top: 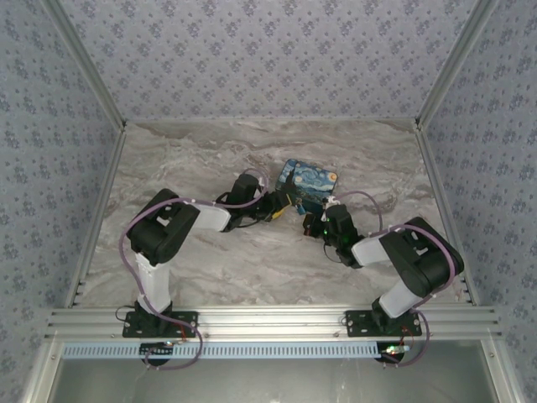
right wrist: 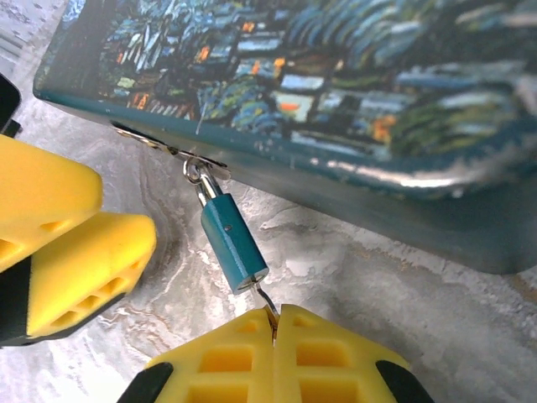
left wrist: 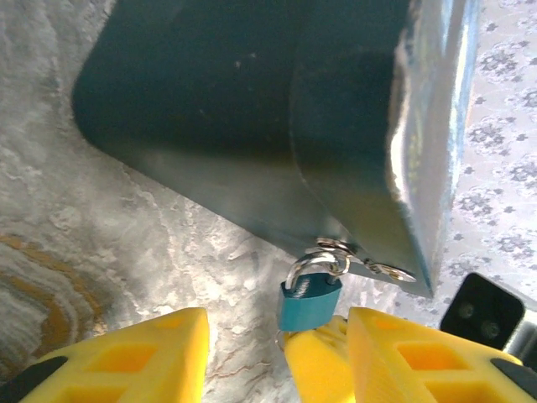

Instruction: Unlock a padlock with a key

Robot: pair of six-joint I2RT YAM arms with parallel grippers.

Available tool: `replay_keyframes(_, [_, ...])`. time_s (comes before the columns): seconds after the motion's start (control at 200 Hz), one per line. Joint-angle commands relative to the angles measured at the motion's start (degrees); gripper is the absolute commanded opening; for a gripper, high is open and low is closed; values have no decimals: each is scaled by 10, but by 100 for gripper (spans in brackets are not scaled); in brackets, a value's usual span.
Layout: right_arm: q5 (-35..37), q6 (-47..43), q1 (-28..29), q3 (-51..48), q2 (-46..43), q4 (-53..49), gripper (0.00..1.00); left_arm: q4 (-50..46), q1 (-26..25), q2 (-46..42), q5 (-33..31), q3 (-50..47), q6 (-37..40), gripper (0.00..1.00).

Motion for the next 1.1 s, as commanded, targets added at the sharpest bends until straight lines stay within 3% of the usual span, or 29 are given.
replay_keyframes(0.0, [-17,64,3,17,-15,-16,0,59,-5,-1,9,-5,-22,45])
replay_keyframes(0.35, [-50,150,-3,30,-25,-29,0,75,-14,8,7,-10,-33,43])
replay_keyframes(0.75, [-56,164,-9,40,-58,-69,0,59,-22,23,5,3,-40,47])
replay_keyframes(1.099, [-64,172,-10,42,-59,-67,0,73,-30,42,18,19,-56,40])
